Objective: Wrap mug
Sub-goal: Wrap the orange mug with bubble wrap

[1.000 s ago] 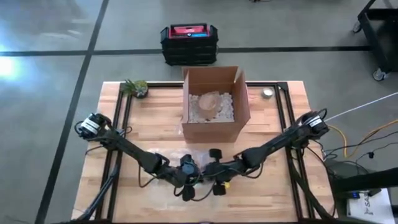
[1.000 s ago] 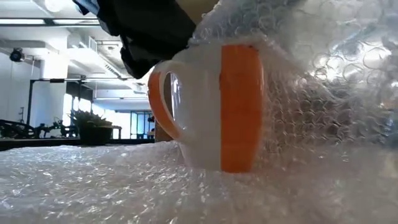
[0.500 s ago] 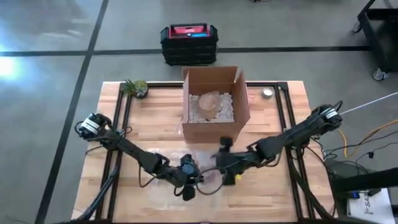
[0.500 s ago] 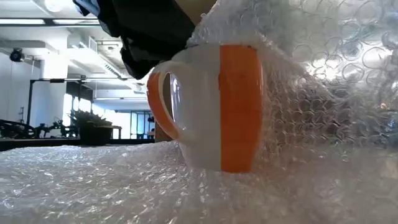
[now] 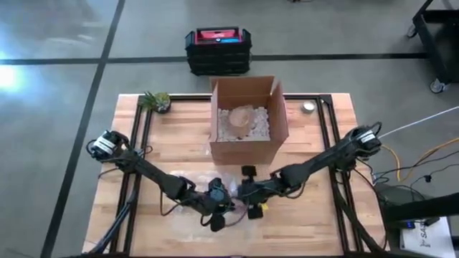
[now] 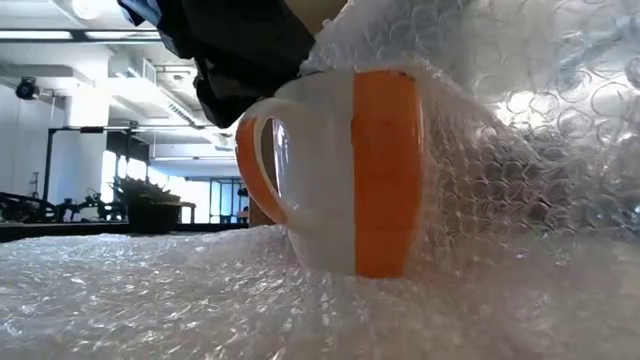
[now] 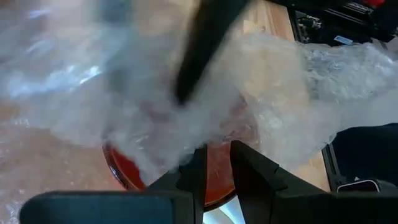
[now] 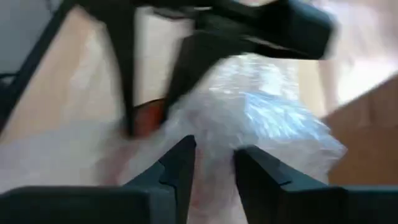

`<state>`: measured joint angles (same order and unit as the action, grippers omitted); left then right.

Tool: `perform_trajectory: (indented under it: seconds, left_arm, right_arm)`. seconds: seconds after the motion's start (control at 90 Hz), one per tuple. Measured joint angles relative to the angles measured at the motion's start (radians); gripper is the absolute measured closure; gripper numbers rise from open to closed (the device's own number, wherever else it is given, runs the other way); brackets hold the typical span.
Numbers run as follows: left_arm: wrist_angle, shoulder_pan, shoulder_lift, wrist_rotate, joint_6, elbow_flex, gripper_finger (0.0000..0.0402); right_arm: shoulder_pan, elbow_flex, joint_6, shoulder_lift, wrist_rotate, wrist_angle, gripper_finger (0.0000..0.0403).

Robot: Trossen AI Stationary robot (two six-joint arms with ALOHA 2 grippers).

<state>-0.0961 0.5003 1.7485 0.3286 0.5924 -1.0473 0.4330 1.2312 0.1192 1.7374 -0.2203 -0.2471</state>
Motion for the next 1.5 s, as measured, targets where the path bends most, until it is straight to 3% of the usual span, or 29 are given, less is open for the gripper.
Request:
perform_trajectory:
  seconds: [0.322,0.533,0.678,0.867,1.033,1.144,1.3,1.411,1.5]
  left_arm:
    - [-0.006,0.0,-0.011,0.0,0.003,0.0,0.0343]
    - [-0.012,0.006,-0.076,0.005,-0.067,-0.059,0.0343]
    - [-0.008,0.006,-0.071,0.083,-0.125,-0.084,0.0343]
    - [0.004,-0.011,-0.003,0.087,-0.047,-0.05,0.0343]
    - [-0.021,-0.008,0.059,0.021,0.011,-0.052,0.0343]
    - [-0.036,-0.007,0.081,0.018,0.02,-0.052,0.0343]
    - [-0.036,-0.007,0.083,0.008,0.016,-0.053,0.0343]
    - [-0.025,-0.006,0.081,-0.004,0.015,-0.051,0.0343]
    - [-0.02,-0.005,0.081,-0.005,0.015,-0.051,0.0343]
  right_arm:
    - [0.005,-0.075,0.06,0.0,0.003,0.006,0.04]
    - [0.008,-0.089,0.064,-0.002,0.003,0.045,0.0401]
    - [0.01,-0.078,0.052,-0.001,0.011,0.071,0.04]
    - [0.01,-0.078,0.048,-0.001,0.017,0.07,0.0402]
    - [0.012,-0.078,0.06,0.0,0.034,0.058,0.04]
    - [0.01,-0.049,0.065,-0.001,0.058,0.008,0.04]
    - [0.005,0.081,0.048,-0.005,0.073,-0.198,0.039]
    - [0.003,0.177,-0.002,-0.014,0.04,-0.342,0.0382]
    - [0.001,0.21,-0.017,-0.014,-0.033,-0.356,0.0377]
